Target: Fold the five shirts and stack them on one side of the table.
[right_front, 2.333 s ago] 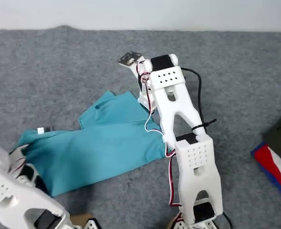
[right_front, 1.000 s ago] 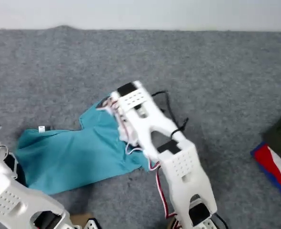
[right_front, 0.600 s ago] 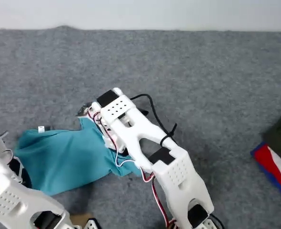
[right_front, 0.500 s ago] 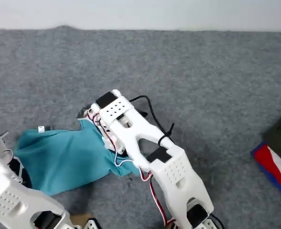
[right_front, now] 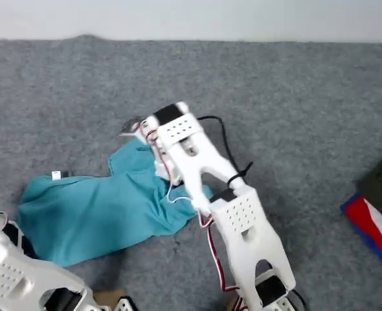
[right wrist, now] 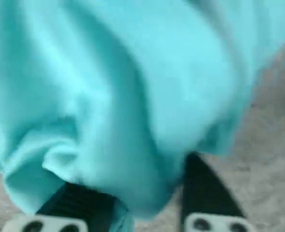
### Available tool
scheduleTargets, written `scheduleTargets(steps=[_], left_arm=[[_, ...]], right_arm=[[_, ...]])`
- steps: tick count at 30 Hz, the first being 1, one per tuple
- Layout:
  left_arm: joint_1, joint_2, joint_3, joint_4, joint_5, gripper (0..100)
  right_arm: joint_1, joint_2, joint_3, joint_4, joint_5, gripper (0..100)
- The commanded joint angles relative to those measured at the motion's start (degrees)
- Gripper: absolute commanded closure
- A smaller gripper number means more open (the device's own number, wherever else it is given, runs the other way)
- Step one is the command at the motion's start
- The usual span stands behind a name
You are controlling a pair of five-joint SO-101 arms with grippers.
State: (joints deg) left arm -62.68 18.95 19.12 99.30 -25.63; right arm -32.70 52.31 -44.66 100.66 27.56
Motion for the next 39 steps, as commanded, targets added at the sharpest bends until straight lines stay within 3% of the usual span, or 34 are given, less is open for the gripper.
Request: scheduleTargets(steps=[1,14,20,27,31,33,39], left_arm=[[-0.35,-3.43,0.04,1.32,-0.53,99],[-0.35,-3.43,0.04,1.32,-0.53,99],[-0.35,-3.43,0.04,1.32,-0.62,99],[-0.26,-3.43,-0.04,1.32,-0.62,99],[0.09,-3.43,-0.04,1.32,-0.53,99],[0.44,-3.43,-0.22,1.32,-0.44,99],[4.31,-3.43,-2.42,1.32,0.09,98]], right_arm=[[3.56,-0.66,-2.99,2.15,0.88,98.8],[13.05,-1.10,-2.90,2.42,0.62,99.0],[23.43,-5.49,-2.73,2.42,1.05,99.0],[36.62,-6.37,-2.73,2.42,7.91,99.0],[36.18,-6.37,-0.26,2.42,8.53,98.5],[34.07,-6.73,1.32,2.51,7.56,92.2],[29.67,-7.34,2.20,2.51,3.16,53.1]])
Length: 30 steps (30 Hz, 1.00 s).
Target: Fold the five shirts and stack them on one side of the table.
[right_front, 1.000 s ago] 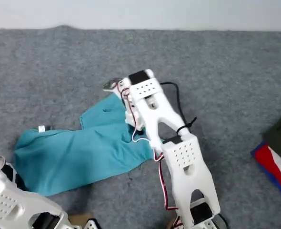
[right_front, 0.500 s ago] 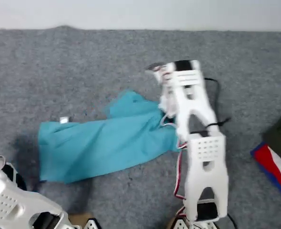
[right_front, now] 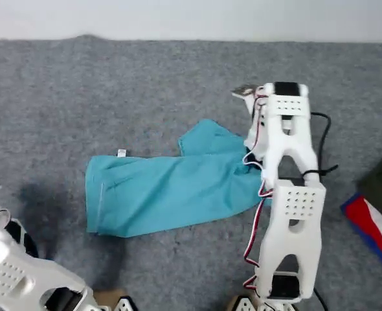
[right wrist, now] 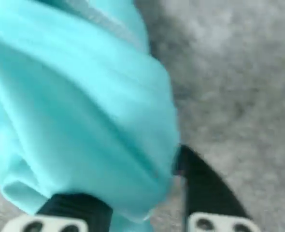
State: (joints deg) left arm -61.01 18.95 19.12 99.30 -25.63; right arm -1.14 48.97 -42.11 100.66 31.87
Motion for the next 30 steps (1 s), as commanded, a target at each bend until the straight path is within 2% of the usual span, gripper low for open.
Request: scheduleTargets(steps=[1,4,8,14,17,21,27,30], left_arm=[[3.16,-3.43,-4.09,1.32,1.32,98],[4.57,-3.43,-11.82,1.41,6.15,98],[10.37,-3.43,-20.97,1.41,11.08,98],[26.20,-3.43,-23.43,1.41,19.25,98],[34.55,-3.43,-23.52,1.41,23.03,98],[43.78,-3.25,-23.60,1.14,24.62,98],[47.30,-2.81,-25.63,0.00,24.79,98],[49.23,-2.90,-26.86,1.41,24.79,93]], right_arm=[[-2.15,-4.70,-0.35,2.51,-1.23,48.5],[-2.15,-8.13,-0.53,2.51,-1.32,41.5],[-1.54,-14.55,-0.62,2.33,-1.41,41.7],[-2.15,-20.70,-0.26,2.33,-1.67,41.7],[-2.07,-20.44,-0.18,2.42,-4.40,41.7],[-2.33,-20.44,1.41,2.42,-5.27,41.7],[-2.15,-20.44,6.95,2.24,-5.10,41.7],[-2.33,-20.44,8.70,2.07,-5.10,41.7]])
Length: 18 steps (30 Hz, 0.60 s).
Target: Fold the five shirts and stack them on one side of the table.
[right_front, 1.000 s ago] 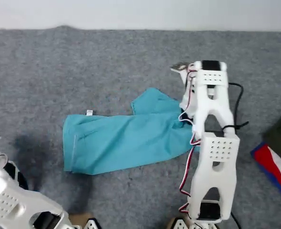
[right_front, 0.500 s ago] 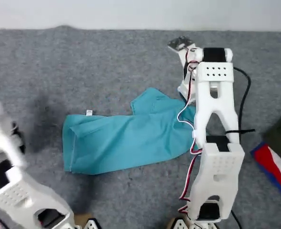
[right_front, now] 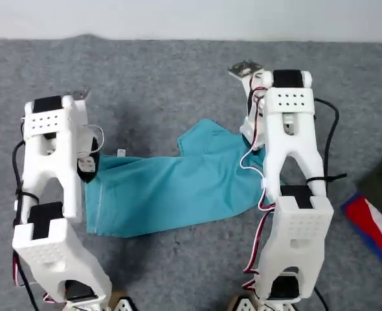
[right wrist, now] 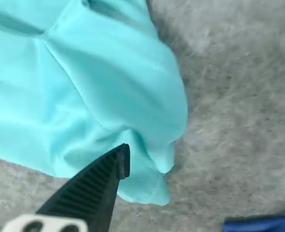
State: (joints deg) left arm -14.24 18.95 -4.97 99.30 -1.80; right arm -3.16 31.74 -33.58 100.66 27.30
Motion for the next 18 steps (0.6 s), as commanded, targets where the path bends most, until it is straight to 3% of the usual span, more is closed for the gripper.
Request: scheduleTargets(steps=[1,5,9,12,16,18], left_arm=[[3.16,-2.90,-2.51,1.41,0.97,90],[4.40,-2.73,0.04,0.53,0.97,81],[4.40,-1.14,1.01,-2.81,0.88,82],[4.40,4.92,0.84,-3.34,0.62,86],[3.96,14.33,-1.19,-2.20,0.53,100],[3.96,18.11,-3.91,0.18,0.53,99]], right_arm=[[-0.40,-3.21,0.62,2.07,-0.53,41.7],[-0.92,-3.21,0.97,1.89,-0.53,41.7],[-1.01,-3.21,0.97,1.89,-0.53,41.7],[-1.01,-3.21,0.97,1.98,-0.70,41.7],[-0.84,-3.21,0.97,2.07,-0.70,41.7],[-0.84,-3.12,0.97,2.07,-0.79,41.7]])
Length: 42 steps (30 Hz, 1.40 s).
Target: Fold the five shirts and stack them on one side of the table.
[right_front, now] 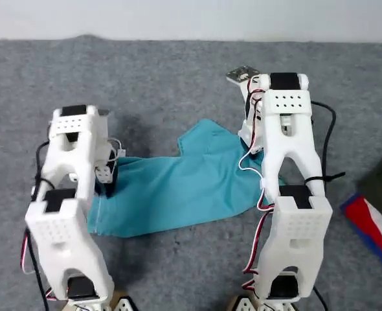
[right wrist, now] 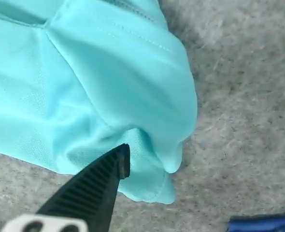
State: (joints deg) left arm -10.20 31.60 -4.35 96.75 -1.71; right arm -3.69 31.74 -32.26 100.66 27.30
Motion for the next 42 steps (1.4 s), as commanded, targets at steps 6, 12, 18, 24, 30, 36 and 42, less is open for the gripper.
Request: scheduleTargets(steps=[6,12,18,24,30,36,42], left_arm=[[-2.46,6.77,-10.24,3.96,0.79,99],[-10.90,3.25,-16.40,2.20,0.53,99],[-15.65,8.79,-17.19,0.70,0.70,99],[-18.20,9.67,-18.86,4.04,3.43,99],[-23.65,3.87,-14.90,3.96,3.87,99],[-24.97,-4.13,-5.93,3.96,3.69,99],[-24.53,-8.70,1.45,3.87,3.69,99]], right_arm=[[-0.48,-0.48,-0.26,2.15,-0.79,41.7],[-0.57,3.30,-0.26,2.15,-0.88,41.7],[-2.77,3.91,-0.44,1.98,-0.88,41.6],[-4.62,3.30,-6.51,1.98,-0.88,41.7],[-10.15,9.10,-18.46,-0.75,-0.53,41.8],[-16.22,16.84,-32.00,0.92,-0.88,41.8],[-15.43,27.03,-38.51,-1.27,-0.79,41.8]])
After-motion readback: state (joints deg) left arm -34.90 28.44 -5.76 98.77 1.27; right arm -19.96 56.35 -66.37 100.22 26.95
